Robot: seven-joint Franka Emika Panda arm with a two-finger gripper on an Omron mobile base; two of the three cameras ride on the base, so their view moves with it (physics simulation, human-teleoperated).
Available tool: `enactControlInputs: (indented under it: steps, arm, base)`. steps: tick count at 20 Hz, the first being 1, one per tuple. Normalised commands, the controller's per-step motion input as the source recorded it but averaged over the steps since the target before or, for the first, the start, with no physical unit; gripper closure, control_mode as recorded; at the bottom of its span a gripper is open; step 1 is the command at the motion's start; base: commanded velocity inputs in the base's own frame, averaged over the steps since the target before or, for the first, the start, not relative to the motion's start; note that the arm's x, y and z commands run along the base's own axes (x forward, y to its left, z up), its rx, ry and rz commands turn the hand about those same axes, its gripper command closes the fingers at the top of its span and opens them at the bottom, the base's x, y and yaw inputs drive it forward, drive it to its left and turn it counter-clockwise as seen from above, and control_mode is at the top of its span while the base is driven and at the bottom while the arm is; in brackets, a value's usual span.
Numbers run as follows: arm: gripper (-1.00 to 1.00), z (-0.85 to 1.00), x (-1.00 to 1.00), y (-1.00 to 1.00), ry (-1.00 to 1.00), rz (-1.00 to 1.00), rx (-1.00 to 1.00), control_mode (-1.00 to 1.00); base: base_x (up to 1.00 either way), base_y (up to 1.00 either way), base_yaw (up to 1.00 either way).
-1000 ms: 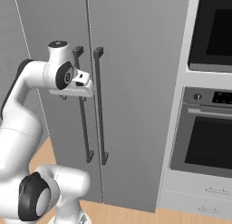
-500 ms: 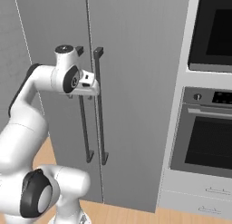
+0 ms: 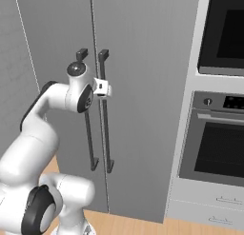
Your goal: Take the strawberry from the fridge and place it on top of the pancake, located on the dining counter.
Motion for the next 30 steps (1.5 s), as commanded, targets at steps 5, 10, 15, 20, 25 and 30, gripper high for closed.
enactControlInputs:
  steps: [5,10,15,20,25,30]
  arm:
    - [-1.00,0.00,0.34,-0.15,-0.13,-0.03,0.00,-1.00]
    - [-1.00,-0.06,0.60,-0.13,-0.02,-0.09,0.00,-1.00]
    - [-1.00,-0.09,0.60,-0.04,-0.02,-0.08,0.00,-1.00]
    - [-1.00,-0.11,0.53,0.00,-0.09,-0.04,-0.01,-1.00]
    - [-1.00,-0.05,0.44,-0.01,-0.10,0.00,0.00,-1.00]
    - [1.00,-0.01,0.29,0.00,-0.03,0.00,0.00,-1.00]
  base:
    - [0.00,0.00,0.00]
    - [0.00,0.00,0.00]
    - [0.00,0.00,0.00]
    - [0.00,0.00,0.00]
    - [0.00,0.00,0.00]
    - [0.00,0.00,0.00]
